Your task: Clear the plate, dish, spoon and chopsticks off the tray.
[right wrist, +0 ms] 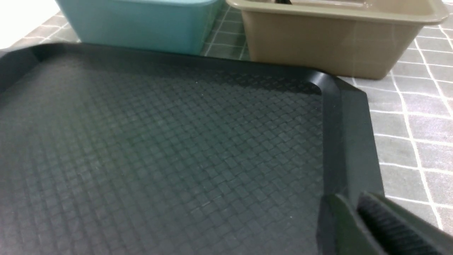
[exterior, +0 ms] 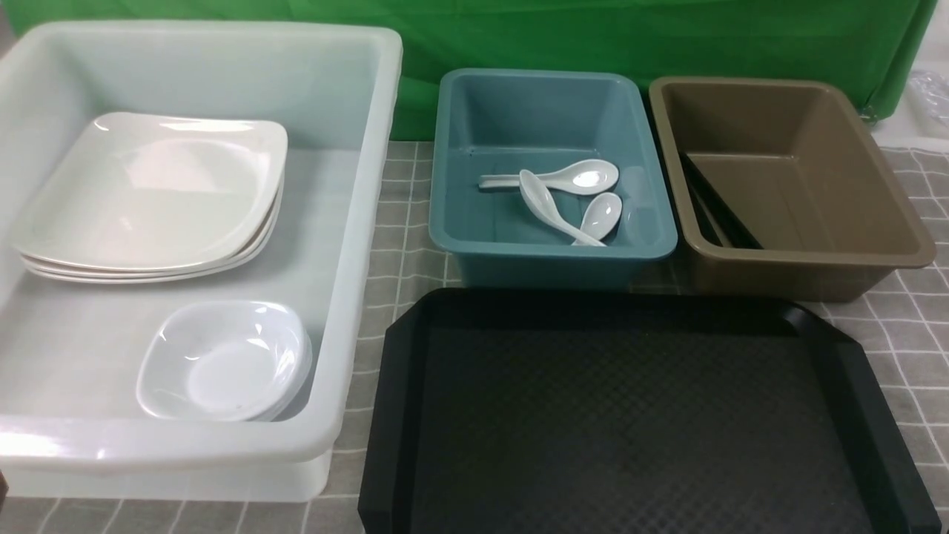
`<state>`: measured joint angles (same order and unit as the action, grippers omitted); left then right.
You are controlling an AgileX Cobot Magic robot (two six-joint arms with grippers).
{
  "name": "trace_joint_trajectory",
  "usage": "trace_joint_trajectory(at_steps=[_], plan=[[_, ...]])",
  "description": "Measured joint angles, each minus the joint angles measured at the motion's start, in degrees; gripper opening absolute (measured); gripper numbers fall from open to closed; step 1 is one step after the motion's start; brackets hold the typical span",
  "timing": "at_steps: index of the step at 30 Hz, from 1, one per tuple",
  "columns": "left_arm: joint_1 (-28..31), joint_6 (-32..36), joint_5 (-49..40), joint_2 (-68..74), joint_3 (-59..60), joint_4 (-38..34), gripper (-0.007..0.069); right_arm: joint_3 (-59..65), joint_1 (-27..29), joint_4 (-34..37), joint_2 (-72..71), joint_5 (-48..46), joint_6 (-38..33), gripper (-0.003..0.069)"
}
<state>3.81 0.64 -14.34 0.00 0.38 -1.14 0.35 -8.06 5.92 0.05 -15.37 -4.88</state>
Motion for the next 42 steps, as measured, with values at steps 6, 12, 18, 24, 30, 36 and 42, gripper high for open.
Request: trace_joint_trajectory(at_steps=[6,12,18,24,30,36,42], plan=[[0.0,-0.24,0.23,-0.01,0.0,0.0,0.0001,0.0,0.0,0.0,0.0,0.0,0.38,0.0129],[0.18,-0.64,0.29,-0.03,0.0,0.05,0.0001,0.0,0.0,0.0,0.0,0.0,0.4,0.0143],[0.18,-0.64,0.29,-0.03,0.0,0.05,0.0001,0.0,0.0,0.0,0.0,0.0,0.45,0.0147],[0.18,-0.64,0.29,-0.03,0.0,0.05,0.0001,0.0,0.0,0.0,0.0,0.0,0.62,0.0158],[0.18,-0.64,0.29,-0.03,0.0,0.05,0.0001,0.0,0.0,0.0,0.0,0.0,0.73,0.0165],[0.18,-0.64,0.29,-0.03,0.0,0.05,0.0001,0.0,0.0,0.0,0.0,0.0,0.75,0.0178],[0.18,-0.64,0.29,-0.03,0.0,0.05,0.0002,0.0,0.0,0.0,0.0,0.0,0.82,0.0191]])
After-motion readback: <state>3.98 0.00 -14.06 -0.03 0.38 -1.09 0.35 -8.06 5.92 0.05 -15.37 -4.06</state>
